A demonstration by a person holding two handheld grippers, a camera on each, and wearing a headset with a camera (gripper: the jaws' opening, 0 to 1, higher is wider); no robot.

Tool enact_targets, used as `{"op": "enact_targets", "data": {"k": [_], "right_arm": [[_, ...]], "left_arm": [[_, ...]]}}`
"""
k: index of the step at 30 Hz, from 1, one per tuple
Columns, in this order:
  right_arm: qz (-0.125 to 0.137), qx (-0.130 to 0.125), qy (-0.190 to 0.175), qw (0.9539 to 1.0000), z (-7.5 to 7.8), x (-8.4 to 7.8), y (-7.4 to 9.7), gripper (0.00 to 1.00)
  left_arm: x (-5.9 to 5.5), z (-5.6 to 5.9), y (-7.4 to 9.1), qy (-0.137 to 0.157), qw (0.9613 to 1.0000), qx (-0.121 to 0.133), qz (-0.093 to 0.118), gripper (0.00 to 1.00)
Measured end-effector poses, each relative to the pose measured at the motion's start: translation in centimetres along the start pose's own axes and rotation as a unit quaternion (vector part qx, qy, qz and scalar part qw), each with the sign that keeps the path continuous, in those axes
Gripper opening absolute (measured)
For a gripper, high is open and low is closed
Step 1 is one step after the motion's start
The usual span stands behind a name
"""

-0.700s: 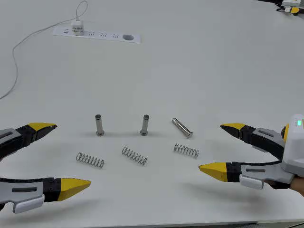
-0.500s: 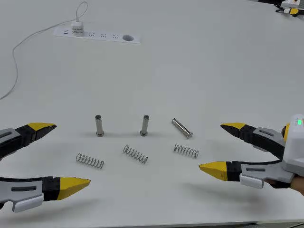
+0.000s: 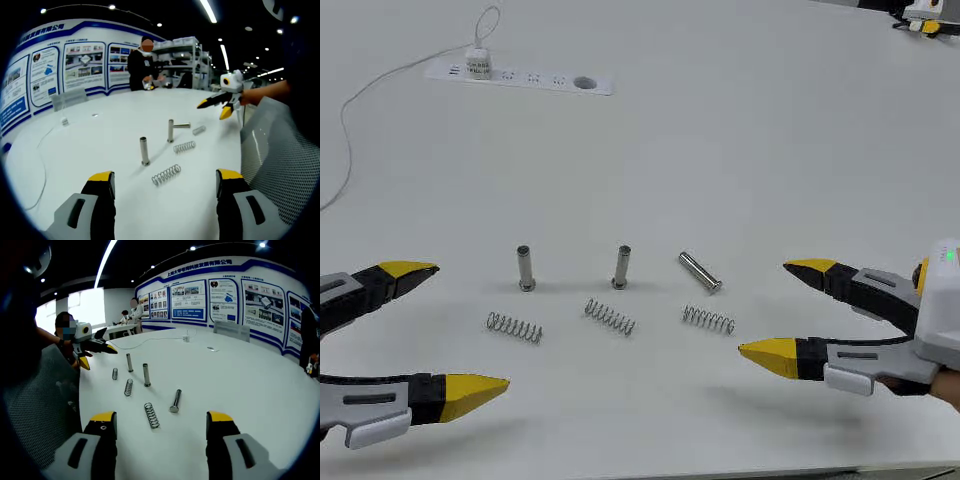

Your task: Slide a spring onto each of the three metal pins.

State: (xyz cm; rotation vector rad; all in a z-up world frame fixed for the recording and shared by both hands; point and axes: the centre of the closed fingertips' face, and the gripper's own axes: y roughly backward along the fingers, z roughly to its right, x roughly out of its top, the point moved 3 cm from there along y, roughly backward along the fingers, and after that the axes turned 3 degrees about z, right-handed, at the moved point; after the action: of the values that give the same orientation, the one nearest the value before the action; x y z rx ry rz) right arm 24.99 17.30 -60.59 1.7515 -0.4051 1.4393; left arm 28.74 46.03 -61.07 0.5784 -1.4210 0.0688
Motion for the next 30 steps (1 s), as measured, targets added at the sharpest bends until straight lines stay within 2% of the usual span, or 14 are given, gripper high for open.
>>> {"op": "enact_targets", "data": {"k": [10, 17, 30], "right_arm": [[-0.001, -0.007, -0.007, 1.0000, 0.3, 0.7, 0.0, 0.72], [-0.008, -0.017, -0.012, 0.9998, 1.1, 1.3, -0.2, 0.66], [-0.044, -0.018, -0.001, 0.9989, 2.0, 2.3, -2.0, 0.52]], "left_arm": [[0.1, -0.1, -0.1, -0.001, 1.0000, 0.000, 0.001, 0.83], [0.1, -0.1, -0.2, 0.001, 1.0000, 0.001, 0.001, 0.83], [-0.1, 0.1, -0.1, 0.002, 1.0000, 0.002, 0.001, 0.82]]}}
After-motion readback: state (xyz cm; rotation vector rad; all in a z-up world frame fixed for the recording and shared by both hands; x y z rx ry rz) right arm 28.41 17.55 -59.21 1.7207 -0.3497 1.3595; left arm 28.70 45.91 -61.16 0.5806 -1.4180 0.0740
